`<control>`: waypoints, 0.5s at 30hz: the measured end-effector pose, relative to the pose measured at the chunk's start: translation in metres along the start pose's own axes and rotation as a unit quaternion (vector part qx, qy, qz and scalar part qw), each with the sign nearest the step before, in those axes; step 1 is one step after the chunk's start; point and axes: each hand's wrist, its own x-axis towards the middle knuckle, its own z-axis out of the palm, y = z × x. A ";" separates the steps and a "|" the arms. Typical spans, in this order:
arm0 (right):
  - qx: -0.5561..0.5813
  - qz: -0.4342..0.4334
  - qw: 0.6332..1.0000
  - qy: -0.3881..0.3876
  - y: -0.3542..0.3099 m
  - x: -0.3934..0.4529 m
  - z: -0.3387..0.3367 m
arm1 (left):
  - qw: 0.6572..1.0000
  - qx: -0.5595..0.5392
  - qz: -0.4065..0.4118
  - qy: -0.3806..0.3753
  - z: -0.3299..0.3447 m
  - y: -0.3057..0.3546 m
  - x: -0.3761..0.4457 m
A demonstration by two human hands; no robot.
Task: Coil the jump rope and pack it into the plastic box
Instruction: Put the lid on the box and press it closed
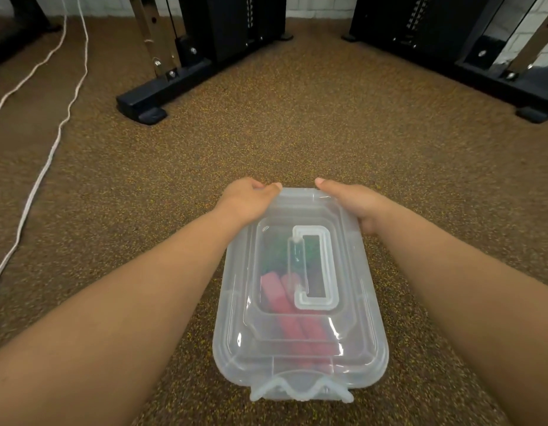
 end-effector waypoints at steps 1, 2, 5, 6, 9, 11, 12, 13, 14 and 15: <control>0.037 -0.008 0.999 -0.005 0.001 0.000 0.001 | 1.000 -0.015 -0.004 -0.006 0.000 -0.001 0.001; 0.072 -0.025 0.997 -0.004 0.003 0.001 0.001 | 1.000 -0.028 -0.006 -0.010 0.001 -0.001 0.002; 0.093 -0.095 0.991 -0.009 0.009 0.002 0.003 | 0.999 -0.050 0.007 -0.010 0.003 -0.005 0.002; 0.080 -0.111 0.990 -0.022 0.010 0.002 0.002 | 0.998 -0.062 0.013 -0.014 0.003 -0.007 0.003; 0.020 -0.130 0.989 -0.065 0.011 0.003 0.000 | 0.995 -0.093 0.025 -0.036 0.002 -0.010 0.004; -0.008 -0.143 0.987 -0.072 0.009 0.003 -0.001 | 0.994 -0.095 0.032 -0.048 0.001 -0.011 0.005; -0.020 -0.151 0.986 -0.069 0.008 0.003 -0.001 | 0.994 -0.090 0.038 -0.049 0.001 -0.011 0.006; -0.033 -0.159 0.985 -0.063 0.008 0.003 -0.001 | 0.994 -0.084 0.044 -0.049 0.001 -0.011 0.006; -0.046 -0.165 0.984 -0.056 0.007 0.003 0.000 | 0.995 -0.079 0.049 -0.048 0.001 -0.012 0.007; -0.061 -0.172 0.982 -0.049 0.007 0.003 0.000 | 0.995 -0.076 0.053 -0.046 0.001 -0.012 0.007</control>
